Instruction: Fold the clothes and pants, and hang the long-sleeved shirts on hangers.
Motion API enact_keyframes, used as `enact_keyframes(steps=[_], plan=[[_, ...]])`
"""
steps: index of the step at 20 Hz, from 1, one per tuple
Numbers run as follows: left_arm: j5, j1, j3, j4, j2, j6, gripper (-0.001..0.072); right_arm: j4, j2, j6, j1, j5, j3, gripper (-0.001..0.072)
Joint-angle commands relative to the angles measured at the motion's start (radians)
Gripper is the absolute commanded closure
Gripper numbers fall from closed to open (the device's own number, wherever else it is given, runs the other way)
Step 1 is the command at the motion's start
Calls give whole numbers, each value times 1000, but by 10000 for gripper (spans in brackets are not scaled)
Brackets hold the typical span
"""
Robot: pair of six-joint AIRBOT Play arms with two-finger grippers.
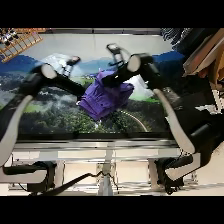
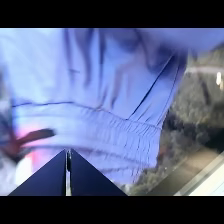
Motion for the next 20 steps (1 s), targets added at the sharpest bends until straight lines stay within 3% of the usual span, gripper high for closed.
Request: enact_keyframes(steps=[1,2,3,5,7,10,12,14,16,20], plan=[[-97,139,0,-3,130,-13,698,-10,-89,-66,121,-60,2,697],[-109,161,-1,-3,150,-13,698,-8,-108,-84,147,-72,3,695],[-109,176,-1,-4,165,-11,698,-8,-122,-95,173,-77,3,649],[-110,190,-1,-4,185,-11,698,-12,-120,-151,201,-66,10,422],[-117,190,0,-3,197,-11,698,-48,-84,-157,190,-2,71,381],[-130,196,0,-3,217,-11,697,-221,28,-85,79,186,191,345],[-130,196,0,-4,232,-11,697,-213,95,8,-81,228,188,184],[-132,195,-1,-23,243,-11,697,14,99,31,-261,259,140,167],[-132,195,-1,-74,246,-11,696,291,73,-37,-380,209,33,74],[-133,195,-1,-135,246,-11,696,552,-86,-199,-426,166,-46,62]])
